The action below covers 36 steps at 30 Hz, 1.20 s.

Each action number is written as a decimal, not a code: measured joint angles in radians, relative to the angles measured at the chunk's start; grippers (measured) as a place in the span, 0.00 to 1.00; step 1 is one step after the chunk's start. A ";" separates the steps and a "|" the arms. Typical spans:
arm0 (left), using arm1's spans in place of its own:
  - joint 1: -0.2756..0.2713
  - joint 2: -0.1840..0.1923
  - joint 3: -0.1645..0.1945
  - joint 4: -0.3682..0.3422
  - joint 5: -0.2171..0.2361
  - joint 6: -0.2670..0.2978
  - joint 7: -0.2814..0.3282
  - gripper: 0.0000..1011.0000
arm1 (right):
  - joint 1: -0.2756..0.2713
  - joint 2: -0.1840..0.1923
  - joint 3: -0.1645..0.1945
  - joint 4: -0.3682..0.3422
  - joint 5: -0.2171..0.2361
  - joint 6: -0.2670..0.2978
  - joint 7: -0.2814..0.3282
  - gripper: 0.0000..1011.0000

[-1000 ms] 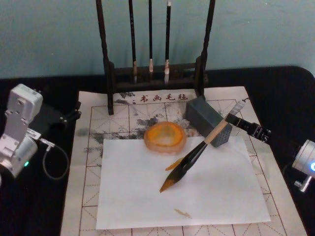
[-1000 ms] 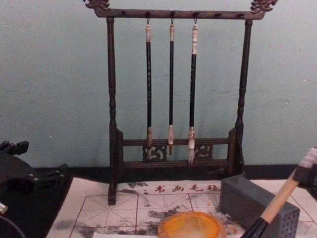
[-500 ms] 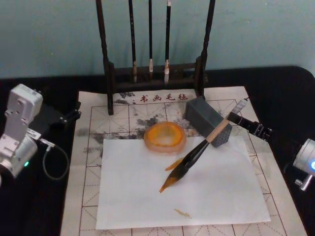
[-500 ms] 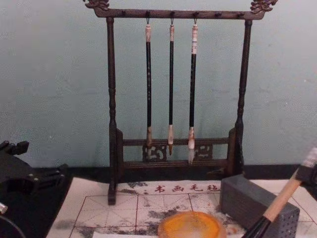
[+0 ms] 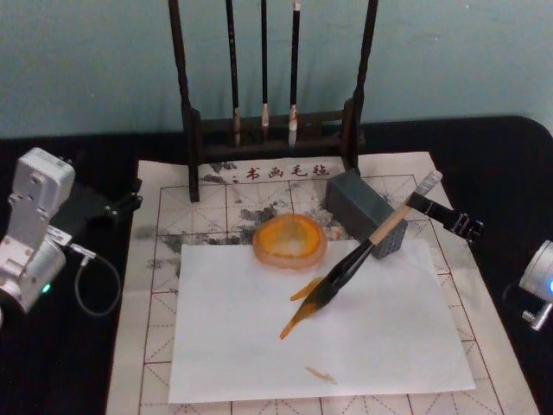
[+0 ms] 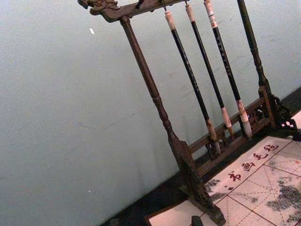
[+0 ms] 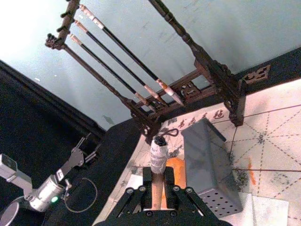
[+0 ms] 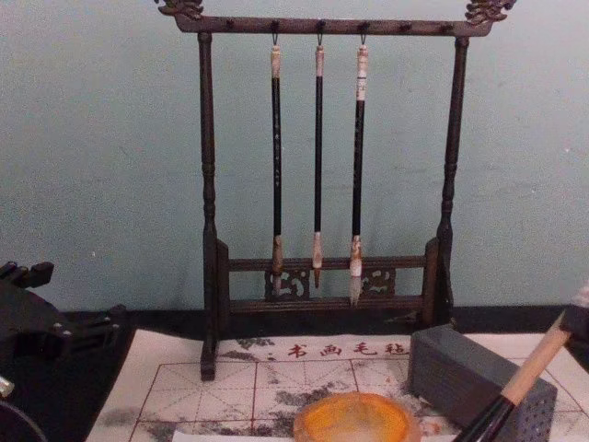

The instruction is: Pick up the brush from the inkstone, write on the paper, then place the brush back to its original position.

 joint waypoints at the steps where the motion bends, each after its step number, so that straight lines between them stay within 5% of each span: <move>1: 0.000 0.000 0.000 0.000 0.000 0.000 0.000 0.99 | 0.000 -0.001 0.001 0.001 0.000 -0.001 -0.001 0.17; 23: 0.000 0.000 0.000 0.000 0.000 0.000 0.000 0.99 | 0.007 -0.014 0.023 0.021 0.000 -0.011 -0.015 0.17; 36: 0.000 0.000 0.000 0.000 0.000 0.000 0.000 0.99 | 0.004 -0.022 0.038 0.017 0.040 -0.006 -0.022 0.17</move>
